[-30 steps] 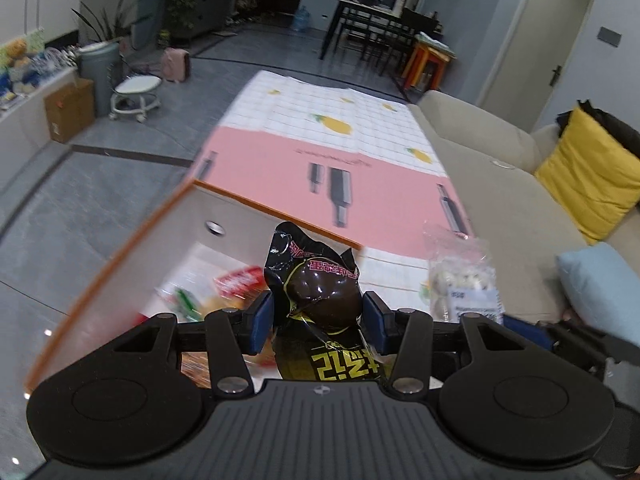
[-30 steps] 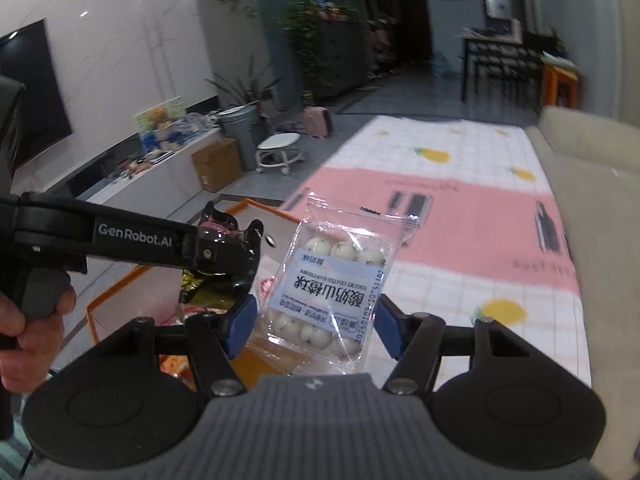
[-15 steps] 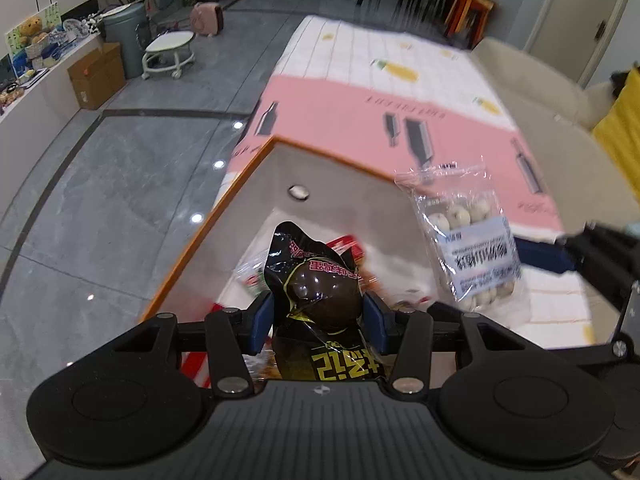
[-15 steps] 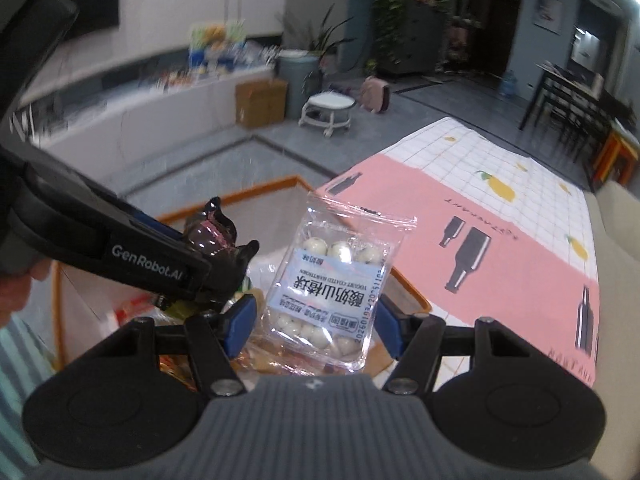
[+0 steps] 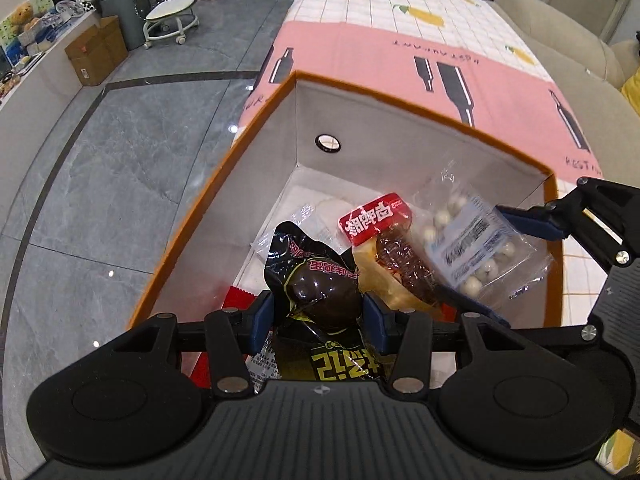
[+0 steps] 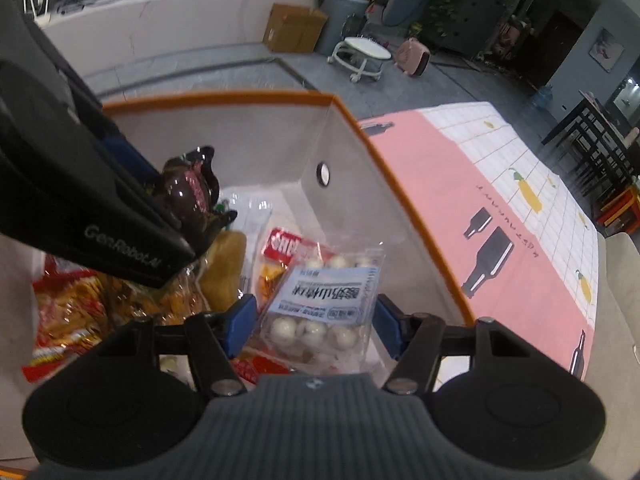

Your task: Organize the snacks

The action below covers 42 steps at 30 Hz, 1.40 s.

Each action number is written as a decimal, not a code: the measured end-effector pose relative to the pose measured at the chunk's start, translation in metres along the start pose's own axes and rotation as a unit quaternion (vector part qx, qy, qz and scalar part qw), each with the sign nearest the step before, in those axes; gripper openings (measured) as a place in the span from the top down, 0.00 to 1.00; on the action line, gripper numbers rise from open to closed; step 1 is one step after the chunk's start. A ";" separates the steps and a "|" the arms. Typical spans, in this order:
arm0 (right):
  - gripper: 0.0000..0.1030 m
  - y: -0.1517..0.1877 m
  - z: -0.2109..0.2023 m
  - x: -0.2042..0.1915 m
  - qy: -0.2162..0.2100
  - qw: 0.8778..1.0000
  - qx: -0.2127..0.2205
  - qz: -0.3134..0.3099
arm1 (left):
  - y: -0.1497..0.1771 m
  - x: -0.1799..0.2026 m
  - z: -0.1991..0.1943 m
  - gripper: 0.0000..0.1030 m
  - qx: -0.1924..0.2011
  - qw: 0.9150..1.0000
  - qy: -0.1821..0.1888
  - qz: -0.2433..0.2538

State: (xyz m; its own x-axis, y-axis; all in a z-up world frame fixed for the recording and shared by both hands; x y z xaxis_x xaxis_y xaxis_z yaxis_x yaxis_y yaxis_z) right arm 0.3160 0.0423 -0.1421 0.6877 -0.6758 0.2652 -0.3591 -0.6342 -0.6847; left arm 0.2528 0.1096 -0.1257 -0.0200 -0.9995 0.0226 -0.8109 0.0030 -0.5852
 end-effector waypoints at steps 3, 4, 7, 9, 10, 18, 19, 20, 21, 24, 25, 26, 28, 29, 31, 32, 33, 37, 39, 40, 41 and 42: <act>0.70 0.004 0.009 0.001 0.006 1.000 -0.016 -0.002 | 0.002 0.001 0.007 0.47 -0.007 1.000 -0.001 0.005; 0.70 0.004 0.009 0.003 0.005 1.000 -0.012 0.003 | 0.003 0.001 0.009 0.47 -0.009 1.000 -0.001 0.006; 0.70 0.003 0.010 0.003 0.002 1.000 -0.015 0.004 | 0.005 0.002 0.012 0.47 -0.012 1.000 -0.006 0.009; 0.69 0.003 0.010 0.003 0.004 1.000 -0.014 0.001 | 0.005 0.004 0.015 0.46 -0.014 1.000 -0.009 0.011; 0.64 0.003 0.010 0.004 0.006 1.000 -0.013 0.000 | 0.006 0.004 0.015 0.45 -0.016 1.000 -0.011 0.011; 0.46 0.001 -0.005 0.009 0.025 1.000 0.003 0.013 | 0.004 0.008 0.004 0.26 -0.004 1.000 -0.011 0.014; 0.43 0.000 -0.007 0.010 0.027 1.000 0.005 0.014 | 0.002 0.007 0.000 0.22 0.001 1.000 -0.011 0.013; 0.42 0.000 -0.010 0.011 0.030 0.999 0.007 0.015 | 0.000 0.007 -0.004 0.20 0.007 1.000 -0.011 0.012; 0.40 -0.001 -0.012 0.012 0.032 0.999 0.008 0.016 | -0.003 0.006 -0.008 0.20 0.013 1.000 -0.012 0.012; 0.34 -0.007 -0.022 0.016 0.033 0.999 0.018 0.025 | -0.010 0.006 -0.023 0.18 0.033 0.999 -0.015 0.011; 0.31 -0.009 -0.026 0.017 0.036 0.999 0.023 0.029 | -0.013 0.006 -0.029 0.18 0.042 0.999 -0.017 0.010; 0.30 -0.012 -0.029 0.018 0.038 0.998 0.028 0.032 | -0.016 0.004 -0.035 0.18 0.053 0.998 -0.018 0.009; 0.24 -0.017 -0.037 0.021 0.043 0.997 0.041 0.039 | -0.023 0.004 -0.049 0.18 0.080 0.997 -0.022 0.007; 0.23 -0.021 -0.043 0.022 0.045 0.997 0.049 0.044 | -0.026 0.005 -0.057 0.17 0.092 0.996 -0.023 0.008; 0.19 -0.027 -0.053 0.024 0.049 0.995 0.067 0.055 | -0.031 0.007 -0.071 0.17 0.112 0.993 -0.023 0.012; 0.17 -0.031 -0.060 0.025 0.052 0.994 0.076 0.061 | -0.034 0.007 -0.079 0.17 0.124 0.992 -0.024 0.015; 0.15 -0.034 -0.067 0.026 0.055 0.993 0.085 0.067 | -0.037 0.007 -0.087 0.17 0.135 0.990 -0.025 0.019; 0.11 -0.042 -0.095 0.031 0.072 0.986 0.118 0.091 | -0.043 0.010 -0.119 0.17 0.185 0.981 -0.037 0.039; 0.10 -0.044 -0.110 0.032 0.077 0.981 0.137 0.111 | -0.044 0.011 -0.133 0.15 0.210 0.976 -0.040 0.044; 0.09 -0.045 -0.119 0.032 0.079 0.978 0.148 0.123 | -0.044 0.013 -0.140 0.14 0.223 0.973 -0.040 0.046; 0.09 -0.045 -0.129 0.032 0.079 0.975 0.160 0.135 | -0.043 0.013 -0.146 0.14 0.232 0.971 -0.040 0.049; 0.09 -0.045 -0.137 0.030 0.077 0.972 0.169 0.145 | -0.041 0.014 -0.152 0.14 0.239 0.969 -0.042 0.053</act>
State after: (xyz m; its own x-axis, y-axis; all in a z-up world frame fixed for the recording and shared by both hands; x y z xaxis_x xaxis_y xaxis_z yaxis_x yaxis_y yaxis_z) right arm 0.2665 -0.0012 -0.0108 0.4767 -0.8724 0.1079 -0.2785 -0.2663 -0.9228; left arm 0.1974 0.0997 0.0217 -0.0247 -0.9933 -0.1131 -0.4429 0.1123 -0.8895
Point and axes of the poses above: each gripper's, at about its wrist camera, not at the fingertips, and z roughly the way its jaws point, x to its right, y to its underside, the point moved 7 cm from there along z, roughly the way its jaws point, and after that the axes turned 12 degrees about x, right-handed, at the moved point
